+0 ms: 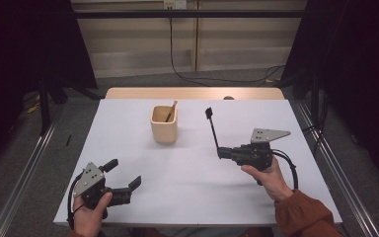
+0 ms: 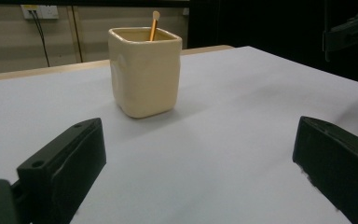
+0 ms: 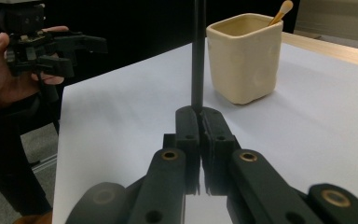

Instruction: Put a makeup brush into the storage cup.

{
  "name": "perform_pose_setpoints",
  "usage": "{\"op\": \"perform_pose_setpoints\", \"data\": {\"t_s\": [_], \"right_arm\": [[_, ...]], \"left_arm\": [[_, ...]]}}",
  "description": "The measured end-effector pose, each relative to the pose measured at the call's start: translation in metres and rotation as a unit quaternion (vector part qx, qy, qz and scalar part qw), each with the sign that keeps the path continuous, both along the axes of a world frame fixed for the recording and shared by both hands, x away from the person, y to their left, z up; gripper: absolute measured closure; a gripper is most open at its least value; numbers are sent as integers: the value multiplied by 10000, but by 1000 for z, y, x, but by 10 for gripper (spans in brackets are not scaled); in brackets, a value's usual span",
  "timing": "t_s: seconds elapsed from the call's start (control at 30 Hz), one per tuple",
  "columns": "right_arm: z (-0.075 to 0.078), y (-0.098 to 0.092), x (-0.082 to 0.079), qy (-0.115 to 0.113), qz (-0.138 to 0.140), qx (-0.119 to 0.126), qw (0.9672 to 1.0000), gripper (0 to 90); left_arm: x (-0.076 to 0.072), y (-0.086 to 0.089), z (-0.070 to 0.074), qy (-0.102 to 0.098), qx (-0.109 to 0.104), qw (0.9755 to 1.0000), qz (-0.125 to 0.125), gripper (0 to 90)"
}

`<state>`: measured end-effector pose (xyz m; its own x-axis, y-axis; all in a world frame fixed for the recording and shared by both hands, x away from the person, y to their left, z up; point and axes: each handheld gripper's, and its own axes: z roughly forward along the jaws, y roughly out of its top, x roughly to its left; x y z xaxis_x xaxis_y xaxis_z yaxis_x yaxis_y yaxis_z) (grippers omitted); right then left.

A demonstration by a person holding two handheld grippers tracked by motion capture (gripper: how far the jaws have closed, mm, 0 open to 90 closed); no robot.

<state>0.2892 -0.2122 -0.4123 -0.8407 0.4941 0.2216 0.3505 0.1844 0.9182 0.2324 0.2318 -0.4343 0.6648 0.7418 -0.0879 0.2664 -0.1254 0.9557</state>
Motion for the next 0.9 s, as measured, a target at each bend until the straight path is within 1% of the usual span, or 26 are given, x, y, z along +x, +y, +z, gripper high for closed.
{"op": "perform_pose_setpoints", "data": {"t_s": [0.1,0.13,0.2,0.4,0.63,0.7,0.77,0.8,0.83,0.9], "right_arm": [[-1,2,-3,-13,58,-2,10000,865],[-1,4,-3,-23,76,-9,10000,865],[-1,5,-4,-17,108,-17,9999,865],[-2,5,-3,-3,103,-8,9999,865],[-5,8,-2,8,104,-43,9999,865],[-5,10,-2,-4,116,-44,9999,865],[-5,10,-2,-7,127,-34,9999,865],[-5,10,-2,-10,127,-36,9999,865],[-5,10,-2,-8,126,-43,9999,865],[-6,10,-1,-4,121,-33,9999,865]], "left_arm": [[0,-2,1,-18,-39,10000,-25,25],[0,-3,2,-27,-31,10000,-6,25],[-1,-3,4,-37,-81,10000,37,25],[-2,-2,8,-95,-175,9998,92,23],[-1,-13,12,-118,-178,9997,-97,28],[0,-16,14,-123,-243,9995,-163,28],[1,-19,17,-130,-263,9994,-207,26],[1,-21,18,-98,-276,9992,-264,26],[2,-22,19,-90,-281,9991,-307,26],[3,-25,20,-115,-245,9991,-316,26]]}}
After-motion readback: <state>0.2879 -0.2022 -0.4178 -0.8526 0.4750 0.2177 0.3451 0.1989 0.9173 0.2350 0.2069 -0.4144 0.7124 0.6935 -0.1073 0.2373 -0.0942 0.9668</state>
